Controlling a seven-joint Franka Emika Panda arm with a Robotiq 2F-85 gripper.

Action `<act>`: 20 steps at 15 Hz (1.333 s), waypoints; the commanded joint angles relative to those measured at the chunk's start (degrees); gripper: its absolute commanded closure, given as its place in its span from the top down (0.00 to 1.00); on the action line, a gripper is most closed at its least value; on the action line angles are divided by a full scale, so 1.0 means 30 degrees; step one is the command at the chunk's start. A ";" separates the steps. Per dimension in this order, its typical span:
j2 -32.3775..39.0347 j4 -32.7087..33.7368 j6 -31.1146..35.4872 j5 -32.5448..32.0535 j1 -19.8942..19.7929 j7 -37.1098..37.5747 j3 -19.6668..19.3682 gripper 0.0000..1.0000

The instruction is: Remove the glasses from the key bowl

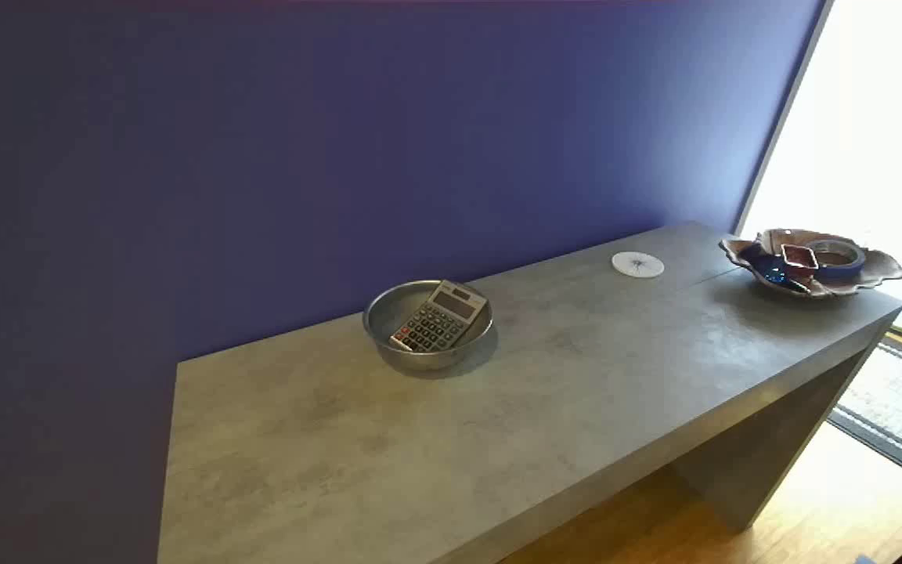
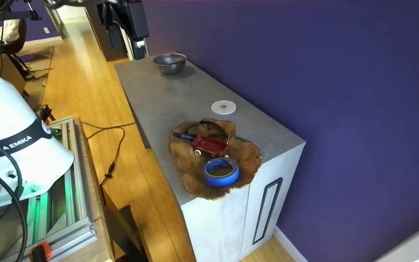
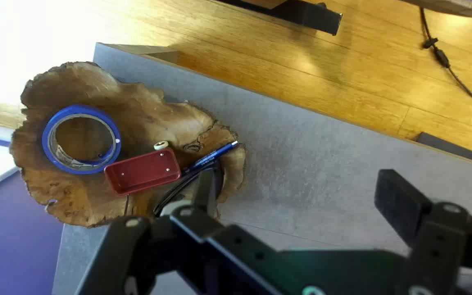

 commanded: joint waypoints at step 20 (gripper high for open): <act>0.4875 0.1911 0.5020 0.4398 -0.0133 -0.2811 -0.3997 1.00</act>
